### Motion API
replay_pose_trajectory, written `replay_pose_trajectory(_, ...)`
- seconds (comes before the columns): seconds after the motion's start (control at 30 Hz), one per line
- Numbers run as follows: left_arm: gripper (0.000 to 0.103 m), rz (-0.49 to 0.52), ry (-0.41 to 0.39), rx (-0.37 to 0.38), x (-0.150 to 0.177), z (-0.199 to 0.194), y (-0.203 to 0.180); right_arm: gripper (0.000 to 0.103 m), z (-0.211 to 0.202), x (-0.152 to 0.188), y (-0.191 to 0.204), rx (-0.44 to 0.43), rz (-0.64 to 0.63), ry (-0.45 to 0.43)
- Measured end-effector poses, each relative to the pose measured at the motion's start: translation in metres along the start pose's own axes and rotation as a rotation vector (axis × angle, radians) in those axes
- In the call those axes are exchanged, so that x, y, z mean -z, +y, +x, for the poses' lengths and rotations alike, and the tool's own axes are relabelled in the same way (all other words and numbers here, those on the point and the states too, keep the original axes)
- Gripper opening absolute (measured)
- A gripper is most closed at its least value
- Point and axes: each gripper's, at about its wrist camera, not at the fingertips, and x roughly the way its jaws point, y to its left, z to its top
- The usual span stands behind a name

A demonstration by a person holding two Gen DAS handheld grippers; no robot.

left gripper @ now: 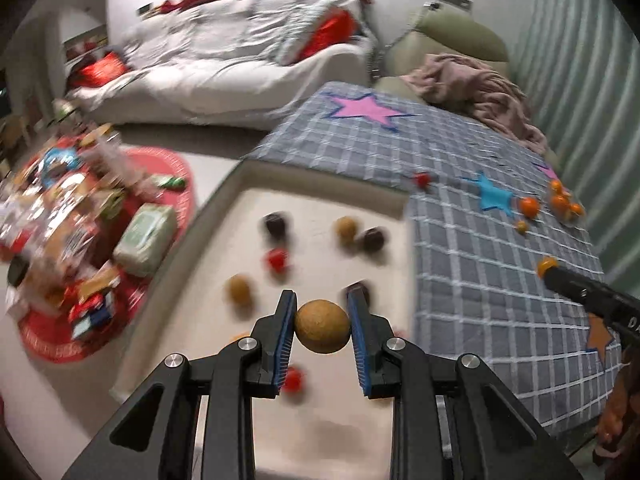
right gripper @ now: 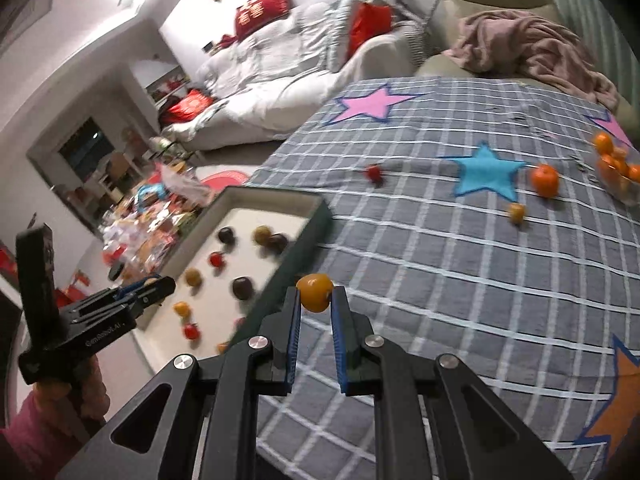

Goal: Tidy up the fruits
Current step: 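Carry the kiwi and kumquat over the white tray with both grippers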

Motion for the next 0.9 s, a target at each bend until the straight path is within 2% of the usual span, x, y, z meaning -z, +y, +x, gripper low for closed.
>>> replay_pose_trajectory(0.2, 0.028, -0.059, 0.045, -0.075, 0.018, 0.009, 0.041, 0.017, 0.030, 0.002, 0.050, -0.060, -0.081, 0.064)
replay_pose_trajectory(0.4, 0.028, -0.070, 0.079, -0.133, 0.028, 0.019, 0.062, 0.017, 0.065, 0.010, 0.088, -0.092, -0.154, 0.144)
replay_pose_trajectory(0.73, 0.028, -0.038, 0.145, -0.195, 0.038, 0.043, 0.070, 0.017, 0.120, 0.021, 0.114, -0.030, -0.252, 0.266)
replay_pose_trajectory(0.9, 0.029, -0.004, 0.135, -0.226, 0.039, 0.044, 0.065, 0.018, 0.137, 0.029, 0.121, 0.015, -0.309, 0.322)
